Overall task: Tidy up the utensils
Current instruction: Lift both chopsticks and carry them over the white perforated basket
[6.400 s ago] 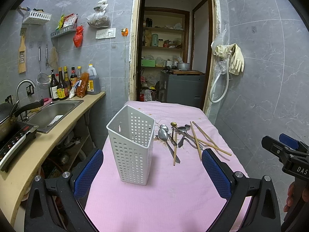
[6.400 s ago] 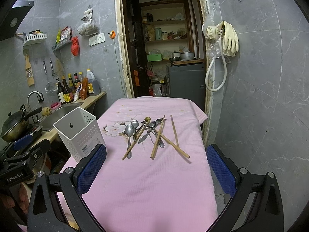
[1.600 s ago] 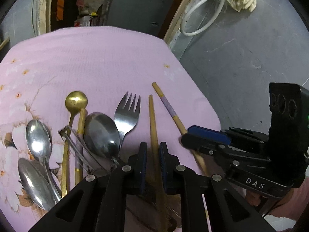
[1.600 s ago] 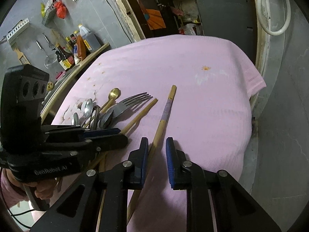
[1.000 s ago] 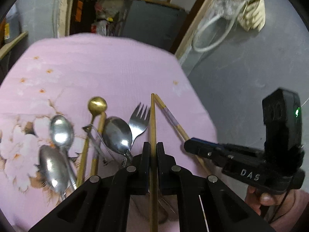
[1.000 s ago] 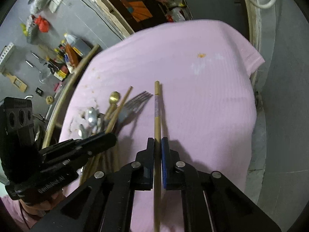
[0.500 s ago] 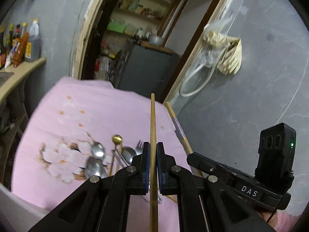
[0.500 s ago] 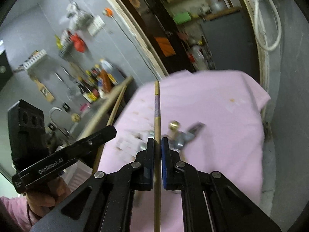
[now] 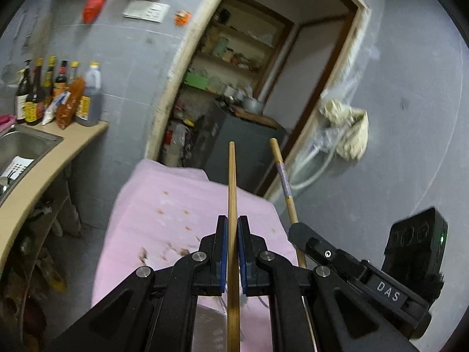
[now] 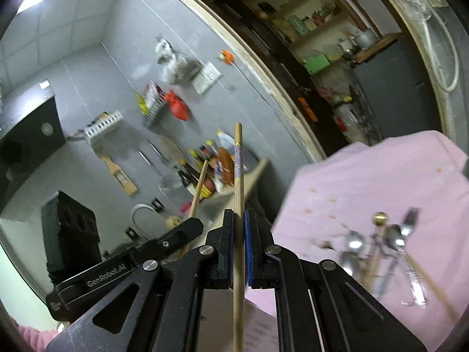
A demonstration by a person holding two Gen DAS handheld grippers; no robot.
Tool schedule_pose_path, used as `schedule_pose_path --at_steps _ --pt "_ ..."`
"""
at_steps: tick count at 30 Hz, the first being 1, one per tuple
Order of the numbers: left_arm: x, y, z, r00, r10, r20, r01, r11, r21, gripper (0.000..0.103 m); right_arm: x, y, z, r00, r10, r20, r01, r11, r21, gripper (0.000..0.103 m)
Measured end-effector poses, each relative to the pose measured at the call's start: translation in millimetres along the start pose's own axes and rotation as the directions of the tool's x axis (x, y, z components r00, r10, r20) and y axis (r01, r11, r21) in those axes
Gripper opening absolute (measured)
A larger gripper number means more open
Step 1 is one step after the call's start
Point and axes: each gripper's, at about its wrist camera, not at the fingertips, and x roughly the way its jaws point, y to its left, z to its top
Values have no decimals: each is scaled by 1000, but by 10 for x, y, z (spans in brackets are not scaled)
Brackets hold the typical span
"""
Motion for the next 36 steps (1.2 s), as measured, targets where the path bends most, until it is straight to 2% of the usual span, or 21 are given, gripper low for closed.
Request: schedule_pose_path --at_steps 4,9,17,22,27,36 --pt "-46 173 31 999 4 51 -2 999 -37 7 176 65 -122 999 36 25 -36 999 14 6" --pt "-7 268 24 996 -9 88 16 997 -76 7 401 -56 -274 997 60 39 -63 995 74 7" --pt "-54 429 13 986 64 157 -45 992 -122 7 670 -167 -449 998 59 19 -61 994 87 7" --pt "-102 406 -27 983 107 147 -93 991 -99 7 694 -146 -482 999 47 -11 -47 998 43 7" --pt "-143 383 -79 980 117 159 -104 991 -89 7 654 -122 -526 999 31 -35 -31 1000 -5 7" --pt "-307 359 -202 963 145 226 -123 986 -111 7 500 -99 -570 999 14 -41 -15 999 -37 7"
